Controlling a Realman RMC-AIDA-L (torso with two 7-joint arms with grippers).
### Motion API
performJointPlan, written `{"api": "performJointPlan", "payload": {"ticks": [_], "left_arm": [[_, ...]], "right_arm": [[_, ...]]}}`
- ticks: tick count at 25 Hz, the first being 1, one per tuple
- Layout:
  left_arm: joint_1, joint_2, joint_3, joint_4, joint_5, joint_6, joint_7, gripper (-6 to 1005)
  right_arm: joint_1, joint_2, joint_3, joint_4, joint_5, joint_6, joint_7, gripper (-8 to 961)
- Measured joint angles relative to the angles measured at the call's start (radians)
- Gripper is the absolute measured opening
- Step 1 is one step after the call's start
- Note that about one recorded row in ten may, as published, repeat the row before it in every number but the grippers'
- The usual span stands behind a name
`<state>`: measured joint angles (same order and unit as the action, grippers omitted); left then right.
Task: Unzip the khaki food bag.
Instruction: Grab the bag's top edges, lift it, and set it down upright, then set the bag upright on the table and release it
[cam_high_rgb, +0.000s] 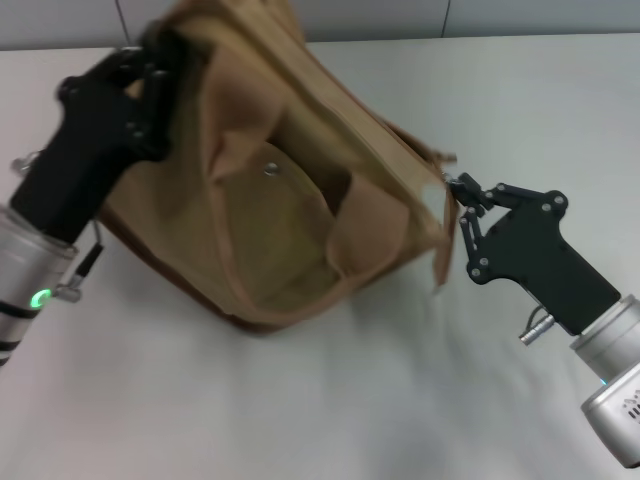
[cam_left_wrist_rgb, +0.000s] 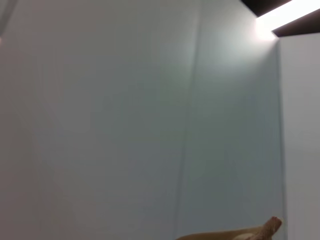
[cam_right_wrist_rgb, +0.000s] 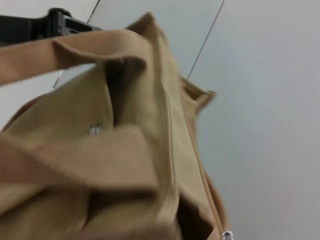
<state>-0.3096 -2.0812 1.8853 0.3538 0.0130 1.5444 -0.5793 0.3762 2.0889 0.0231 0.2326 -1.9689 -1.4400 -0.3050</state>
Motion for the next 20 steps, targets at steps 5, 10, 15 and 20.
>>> {"api": "performJointPlan", "payload": {"ticks": [5,10,15,20], "left_arm": [[0.011,0.003,-0.002,-0.026,-0.028,0.005,-0.024,70],[0.012,0.004,0.005,-0.036,-0.026,0.004,-0.025,71],[0.013,0.005,0.009,-0.043,-0.023,0.006,-0.025,71],[0.012,0.006,0.016,-0.059,-0.023,0.006,-0.025,71]], "right_arm": [[-0.008,-0.001,-0.004,-0.013,-0.002,0.000,0.001,81],[-0.007,0.000,-0.001,-0.012,-0.002,0.000,0.004,97],[0.005,-0.002,0.003,-0.034,0.004,0.000,0.048,114],[0.049,-0.004,-0.002,-0.107,-0.001,0.000,0.183,212]]}}
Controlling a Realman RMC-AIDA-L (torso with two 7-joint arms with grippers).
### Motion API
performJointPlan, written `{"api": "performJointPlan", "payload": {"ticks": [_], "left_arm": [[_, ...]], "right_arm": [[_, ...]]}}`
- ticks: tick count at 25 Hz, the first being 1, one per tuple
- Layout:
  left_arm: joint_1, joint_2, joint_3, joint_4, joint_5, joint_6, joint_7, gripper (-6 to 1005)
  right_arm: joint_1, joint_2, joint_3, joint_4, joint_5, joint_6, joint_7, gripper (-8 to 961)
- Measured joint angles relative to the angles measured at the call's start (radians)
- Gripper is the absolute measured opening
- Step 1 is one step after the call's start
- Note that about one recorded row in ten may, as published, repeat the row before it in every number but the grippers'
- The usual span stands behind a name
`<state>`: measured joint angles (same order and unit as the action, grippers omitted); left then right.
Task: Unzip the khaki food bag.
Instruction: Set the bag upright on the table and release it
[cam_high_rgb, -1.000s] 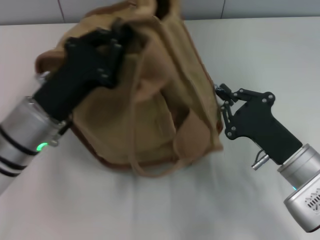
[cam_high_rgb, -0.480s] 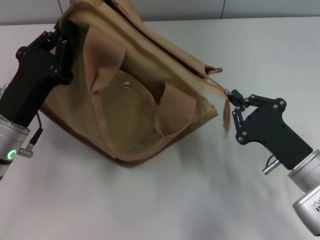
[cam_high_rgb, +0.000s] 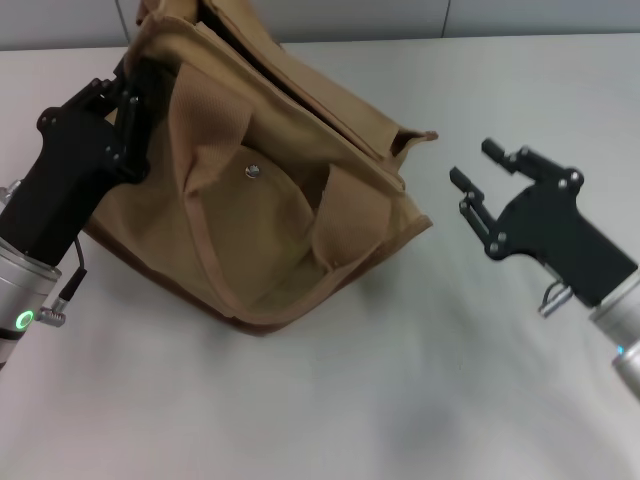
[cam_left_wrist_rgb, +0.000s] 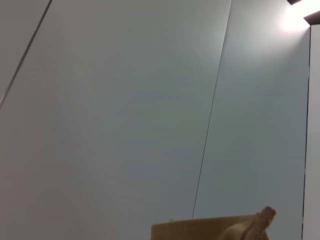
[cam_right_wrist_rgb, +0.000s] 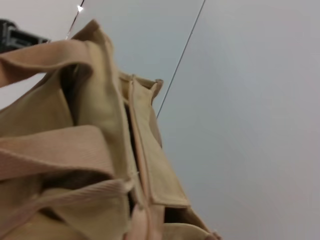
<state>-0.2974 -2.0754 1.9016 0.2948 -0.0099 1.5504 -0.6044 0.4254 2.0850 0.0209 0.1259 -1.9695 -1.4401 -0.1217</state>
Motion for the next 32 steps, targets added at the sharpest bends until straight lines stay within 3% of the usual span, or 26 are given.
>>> {"api": "performJointPlan", "payload": {"ticks": [9,12,23,28,32], "left_arm": [[-0.005,-0.001,0.026,-0.008,0.001,0.003,0.000,72],[-0.005,-0.003,0.028,-0.008,0.001,0.005,0.000,72],[-0.003,-0.003,0.033,-0.006,0.001,0.011,0.000,73],[-0.006,-0.003,0.033,-0.006,0.001,0.011,0.000,73],[-0.006,-0.003,0.039,-0.007,0.000,0.009,-0.002,73]], "right_arm": [[0.103,-0.003,-0.013,-0.070,-0.019,0.066,0.118,534],[0.147,-0.003,-0.020,-0.090,-0.062,0.109,0.152,526],[0.202,-0.002,-0.035,-0.095,-0.084,0.153,0.157,305],[0.204,-0.002,-0.043,-0.095,-0.084,0.161,0.169,86],[0.205,-0.003,-0.036,-0.126,-0.077,0.038,0.350,60]]}}
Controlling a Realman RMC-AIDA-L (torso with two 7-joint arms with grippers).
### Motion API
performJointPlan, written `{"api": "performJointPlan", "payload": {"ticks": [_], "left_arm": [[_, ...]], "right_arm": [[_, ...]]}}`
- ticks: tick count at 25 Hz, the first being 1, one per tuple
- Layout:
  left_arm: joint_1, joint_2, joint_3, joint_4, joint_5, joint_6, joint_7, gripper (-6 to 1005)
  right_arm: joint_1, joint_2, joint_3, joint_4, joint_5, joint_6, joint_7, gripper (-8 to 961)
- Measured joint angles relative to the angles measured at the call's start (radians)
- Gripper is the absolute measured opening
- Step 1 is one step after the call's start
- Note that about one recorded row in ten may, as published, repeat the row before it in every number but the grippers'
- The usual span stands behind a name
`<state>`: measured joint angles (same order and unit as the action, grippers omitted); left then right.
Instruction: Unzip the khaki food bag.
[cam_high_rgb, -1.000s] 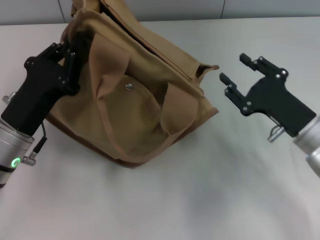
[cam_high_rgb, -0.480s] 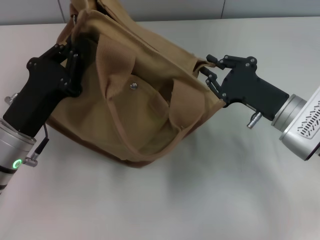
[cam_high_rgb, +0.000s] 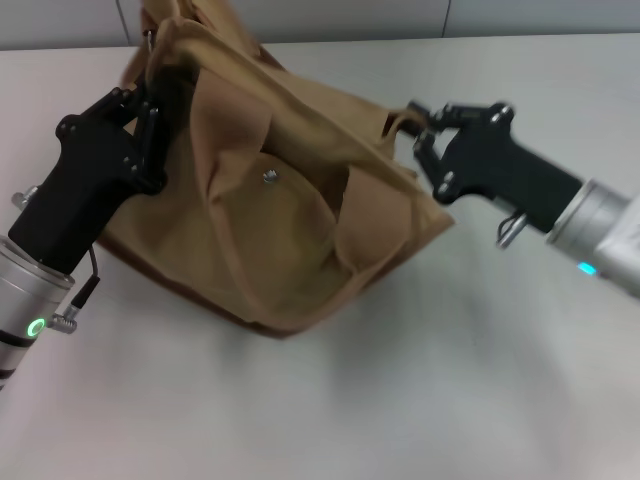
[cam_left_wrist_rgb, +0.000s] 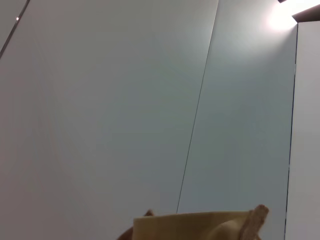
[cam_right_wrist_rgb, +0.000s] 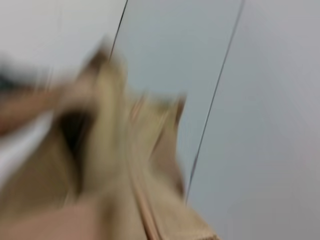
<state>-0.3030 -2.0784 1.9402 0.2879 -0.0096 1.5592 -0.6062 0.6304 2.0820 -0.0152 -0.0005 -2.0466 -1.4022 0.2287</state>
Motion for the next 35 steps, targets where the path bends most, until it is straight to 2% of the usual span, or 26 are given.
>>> {"api": "performJointPlan", "payload": {"ticks": [4,7,9,14,17,20,24,26,28,29,31,32,33,35], "left_arm": [[0.005,-0.001,0.026,-0.001,0.001,-0.032,-0.009,73],[0.003,-0.002,0.077,-0.002,0.001,-0.074,-0.010,73],[-0.001,-0.002,0.131,-0.001,0.000,-0.114,-0.011,74],[-0.002,-0.001,0.160,0.002,-0.001,-0.150,-0.047,74],[0.008,0.004,0.158,-0.001,-0.001,-0.147,-0.073,74],[0.036,0.007,0.141,-0.004,-0.005,-0.095,-0.070,171],[0.068,0.019,0.088,-0.042,-0.005,0.041,-0.052,289],[0.068,0.043,0.081,-0.077,0.001,0.134,-0.041,329],[0.060,0.093,0.093,-0.105,0.041,0.233,-0.025,371],[0.054,0.118,0.097,-0.113,0.068,0.269,-0.022,391],[0.033,0.187,0.104,-0.120,0.178,0.322,-0.038,432],[0.033,0.187,0.104,-0.120,0.178,0.322,-0.038,453],[0.007,0.238,0.116,-0.122,0.284,0.340,-0.059,473],[0.007,0.238,0.116,-0.122,0.284,0.340,-0.059,625]], "right_arm": [[0.026,-0.002,0.003,-0.109,0.050,-0.129,0.312,67],[0.052,-0.002,0.001,-0.148,0.114,-0.128,0.455,80],[0.063,-0.002,-0.003,-0.160,0.140,-0.103,0.512,89],[0.074,-0.001,0.001,-0.160,0.150,-0.017,0.572,112],[0.062,-0.001,0.004,-0.159,0.154,-0.023,0.577,125],[0.027,-0.002,0.010,-0.160,0.191,-0.091,0.624,139],[-0.041,-0.009,0.004,-0.205,0.225,-0.293,0.746,296],[-0.066,-0.013,-0.024,-0.251,0.210,-0.395,0.790,375],[-0.083,-0.021,-0.115,-0.320,0.177,-0.506,0.829,466],[-0.089,-0.027,-0.195,-0.356,0.154,-0.560,0.838,512],[-0.097,-0.036,-0.356,-0.416,0.119,-0.648,0.840,603],[-0.102,-0.038,-0.435,-0.437,0.107,-0.686,0.827,638],[-0.108,-0.037,-0.501,-0.455,0.100,-0.710,0.816,673],[-0.121,-0.029,-0.597,-0.480,0.097,-0.724,0.795,744]]}}
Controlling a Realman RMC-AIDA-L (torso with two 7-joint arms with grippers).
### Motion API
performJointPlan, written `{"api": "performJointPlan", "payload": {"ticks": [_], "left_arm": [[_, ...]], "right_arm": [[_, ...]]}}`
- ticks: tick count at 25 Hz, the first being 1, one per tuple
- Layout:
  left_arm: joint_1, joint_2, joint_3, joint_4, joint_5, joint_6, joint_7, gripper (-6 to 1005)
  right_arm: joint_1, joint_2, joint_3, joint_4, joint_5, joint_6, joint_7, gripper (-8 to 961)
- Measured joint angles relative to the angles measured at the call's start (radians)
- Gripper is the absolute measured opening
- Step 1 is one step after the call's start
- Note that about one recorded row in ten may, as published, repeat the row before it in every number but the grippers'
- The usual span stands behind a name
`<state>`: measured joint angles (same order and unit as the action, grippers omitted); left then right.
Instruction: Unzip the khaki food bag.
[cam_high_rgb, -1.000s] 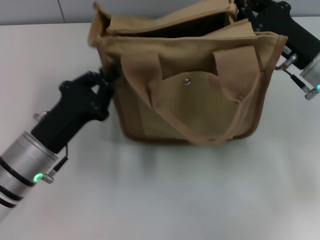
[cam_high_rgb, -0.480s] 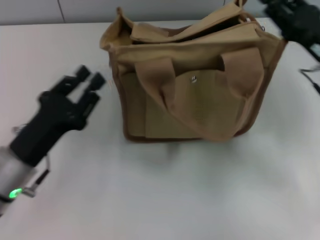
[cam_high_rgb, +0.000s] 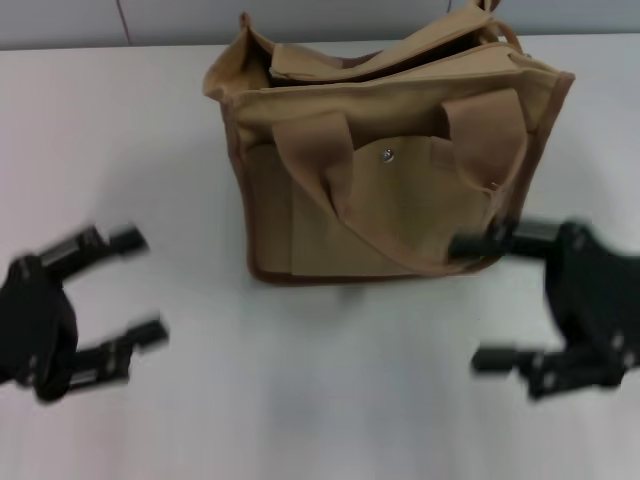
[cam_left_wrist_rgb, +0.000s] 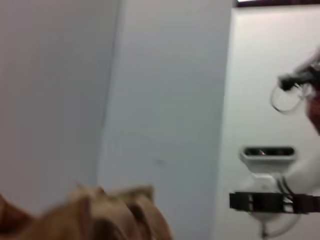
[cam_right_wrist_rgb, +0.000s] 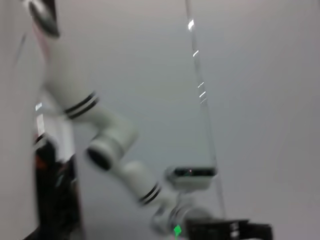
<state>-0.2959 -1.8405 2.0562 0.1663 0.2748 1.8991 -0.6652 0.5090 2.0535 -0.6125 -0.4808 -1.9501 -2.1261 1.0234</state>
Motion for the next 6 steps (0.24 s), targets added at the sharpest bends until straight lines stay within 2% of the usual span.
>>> {"api": "performJointPlan", "payload": {"ticks": [1,2,3,6], "left_arm": [[-0.037,0.050,0.010,-0.016,0.135,0.012,-0.044,701],[-0.037,0.050,0.010,-0.016,0.135,0.012,-0.044,733],[-0.053,0.059,0.010,-0.038,0.179,0.022,-0.062,764],[-0.058,0.059,0.016,-0.047,0.186,0.033,-0.056,859]], "right_arm": [[-0.005,0.005,-0.030,-0.008,-0.001,0.003,-0.005,779],[-0.007,0.010,-0.041,-0.010,-0.003,0.015,-0.006,814],[-0.007,0.013,-0.049,-0.011,-0.005,0.025,-0.006,814],[-0.005,0.019,-0.055,-0.009,-0.009,0.046,-0.007,814]]}}
